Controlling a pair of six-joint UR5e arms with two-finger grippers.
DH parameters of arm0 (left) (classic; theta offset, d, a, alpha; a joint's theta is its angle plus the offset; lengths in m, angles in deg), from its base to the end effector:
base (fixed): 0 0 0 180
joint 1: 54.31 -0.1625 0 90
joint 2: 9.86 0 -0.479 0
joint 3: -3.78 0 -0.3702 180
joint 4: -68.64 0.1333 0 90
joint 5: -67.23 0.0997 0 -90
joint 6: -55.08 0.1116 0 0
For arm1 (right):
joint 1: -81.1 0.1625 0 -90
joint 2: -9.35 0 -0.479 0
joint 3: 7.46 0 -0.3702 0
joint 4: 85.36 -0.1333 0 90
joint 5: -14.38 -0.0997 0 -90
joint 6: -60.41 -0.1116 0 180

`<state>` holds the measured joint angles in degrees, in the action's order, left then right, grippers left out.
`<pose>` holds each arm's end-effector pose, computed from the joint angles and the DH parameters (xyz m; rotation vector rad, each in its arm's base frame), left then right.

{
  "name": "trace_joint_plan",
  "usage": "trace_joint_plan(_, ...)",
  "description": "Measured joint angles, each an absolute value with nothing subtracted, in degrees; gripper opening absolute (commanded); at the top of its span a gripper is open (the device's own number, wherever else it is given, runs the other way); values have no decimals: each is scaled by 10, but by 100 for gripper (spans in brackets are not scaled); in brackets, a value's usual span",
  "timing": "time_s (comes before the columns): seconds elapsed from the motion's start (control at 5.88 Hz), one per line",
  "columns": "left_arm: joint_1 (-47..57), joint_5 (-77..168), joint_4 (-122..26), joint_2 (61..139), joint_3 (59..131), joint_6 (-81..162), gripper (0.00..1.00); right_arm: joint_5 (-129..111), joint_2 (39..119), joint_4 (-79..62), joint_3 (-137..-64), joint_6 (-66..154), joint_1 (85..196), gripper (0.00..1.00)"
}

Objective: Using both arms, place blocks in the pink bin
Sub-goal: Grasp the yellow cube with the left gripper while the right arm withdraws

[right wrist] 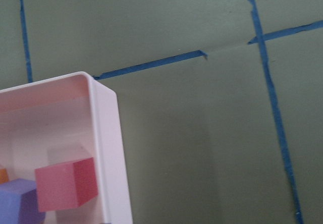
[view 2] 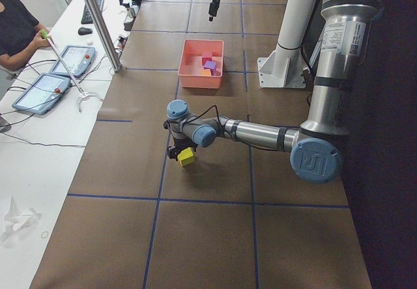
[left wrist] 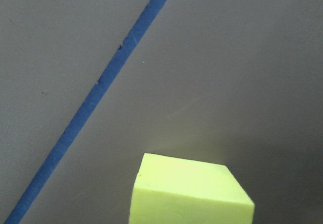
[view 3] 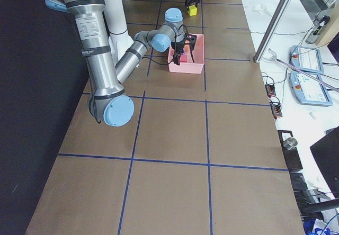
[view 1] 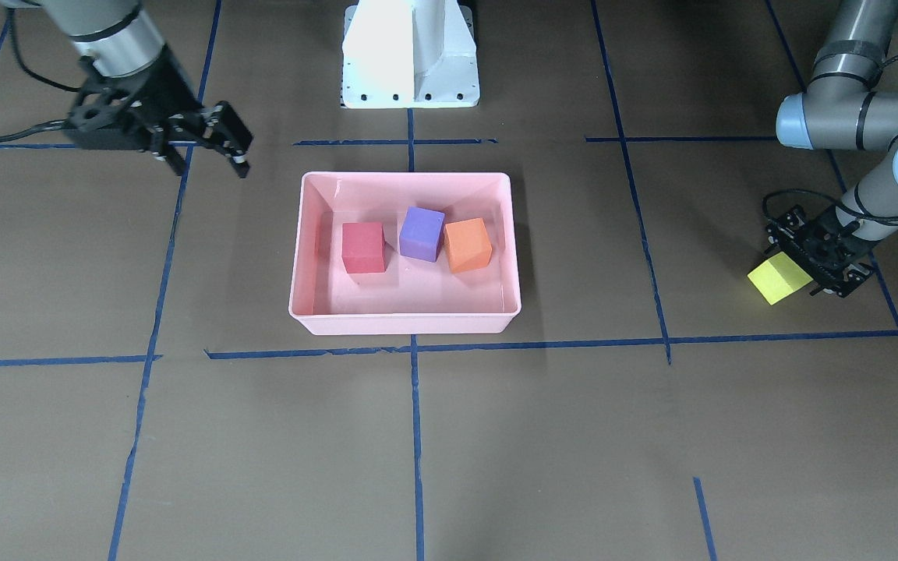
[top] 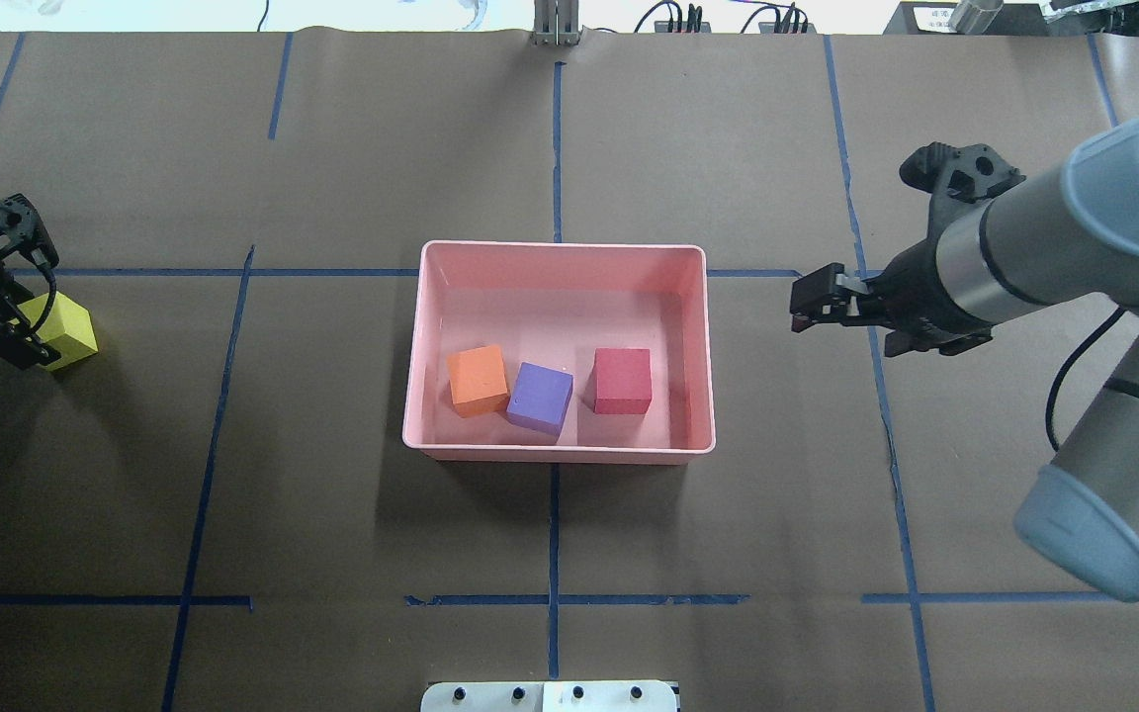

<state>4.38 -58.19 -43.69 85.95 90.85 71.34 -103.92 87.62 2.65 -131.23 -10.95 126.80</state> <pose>0.2257 -0.5031 0.6603 0.3556 0.6837 0.9264 -0.2893 -0.4116 0.3604 0.0384 -0.9351 0.2328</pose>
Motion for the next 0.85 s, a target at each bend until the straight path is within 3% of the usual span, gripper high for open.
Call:
trace_joint_plan(0.17, 43, -582, -437, 862, 906, 713, 57, -1067, 908, 25, -1313, -52, 1306, 100)
trace_joint_plan(0.34, 42, -583, -437, 866, 906, 711, 6, -1083, 927, 23, -1313, -12, 1329, 100)
trace_joint_plan(0.51, 42, -584, -437, 870, 906, 701, 0, -1088, 935, 22, -1313, 4, 1337, 100)
trace_joint_plan(0.85, 45, -617, -434, 874, 929, 651, 0, -1089, 941, 22, -1312, 10, 1341, 100)
